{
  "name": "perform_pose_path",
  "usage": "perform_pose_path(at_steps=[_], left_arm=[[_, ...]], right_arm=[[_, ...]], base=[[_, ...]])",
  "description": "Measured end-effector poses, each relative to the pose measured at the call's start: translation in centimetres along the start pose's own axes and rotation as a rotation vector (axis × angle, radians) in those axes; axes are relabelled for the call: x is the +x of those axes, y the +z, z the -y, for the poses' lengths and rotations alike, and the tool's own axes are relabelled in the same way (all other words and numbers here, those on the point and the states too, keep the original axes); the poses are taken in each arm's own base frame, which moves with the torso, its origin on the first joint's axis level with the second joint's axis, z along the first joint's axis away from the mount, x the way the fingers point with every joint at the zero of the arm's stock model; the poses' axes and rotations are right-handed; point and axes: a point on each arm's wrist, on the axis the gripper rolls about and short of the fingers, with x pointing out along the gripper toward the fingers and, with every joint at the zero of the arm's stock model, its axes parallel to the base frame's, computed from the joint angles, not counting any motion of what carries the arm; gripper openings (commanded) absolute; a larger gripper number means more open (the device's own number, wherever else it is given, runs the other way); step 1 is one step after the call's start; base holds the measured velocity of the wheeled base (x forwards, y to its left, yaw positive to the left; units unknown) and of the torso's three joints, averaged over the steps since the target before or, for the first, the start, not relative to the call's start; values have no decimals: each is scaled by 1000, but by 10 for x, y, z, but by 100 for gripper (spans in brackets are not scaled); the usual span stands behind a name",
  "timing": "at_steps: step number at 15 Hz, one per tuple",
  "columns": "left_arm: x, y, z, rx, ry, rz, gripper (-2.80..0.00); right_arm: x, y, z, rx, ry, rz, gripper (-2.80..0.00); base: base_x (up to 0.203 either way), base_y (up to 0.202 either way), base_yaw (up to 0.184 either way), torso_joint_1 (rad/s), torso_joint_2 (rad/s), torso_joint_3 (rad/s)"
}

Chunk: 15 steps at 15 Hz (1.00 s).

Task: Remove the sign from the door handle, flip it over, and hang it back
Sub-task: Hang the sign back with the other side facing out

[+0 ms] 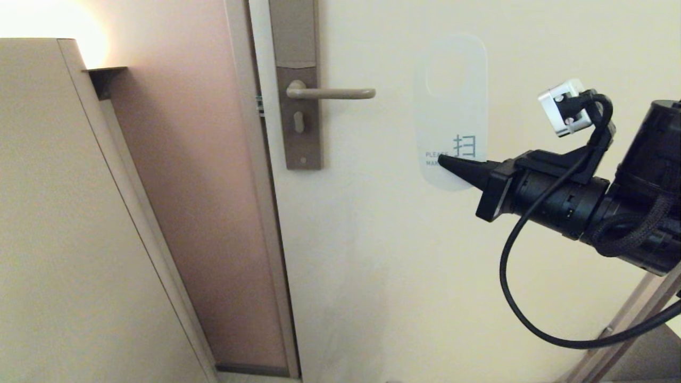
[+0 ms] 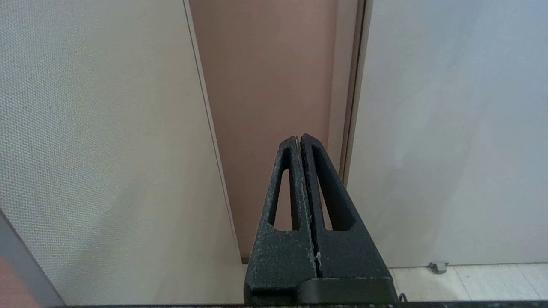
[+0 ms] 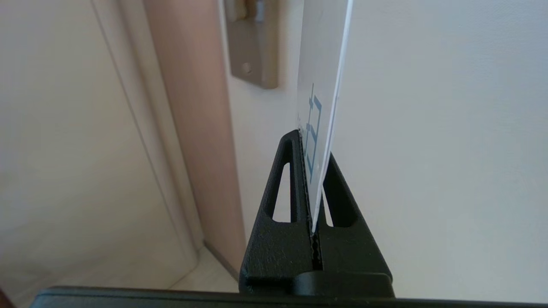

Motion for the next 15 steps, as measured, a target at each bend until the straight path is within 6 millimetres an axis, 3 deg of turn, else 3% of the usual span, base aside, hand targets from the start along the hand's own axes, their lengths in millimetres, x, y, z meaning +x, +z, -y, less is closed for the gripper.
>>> perform_pose_path(at_steps=[15], left_arm=[[0, 0, 0, 0, 0, 0, -280]], right_arm=[[73, -2, 4, -31, 22, 140, -280]], base=[[0, 0, 0, 0, 0, 0]])
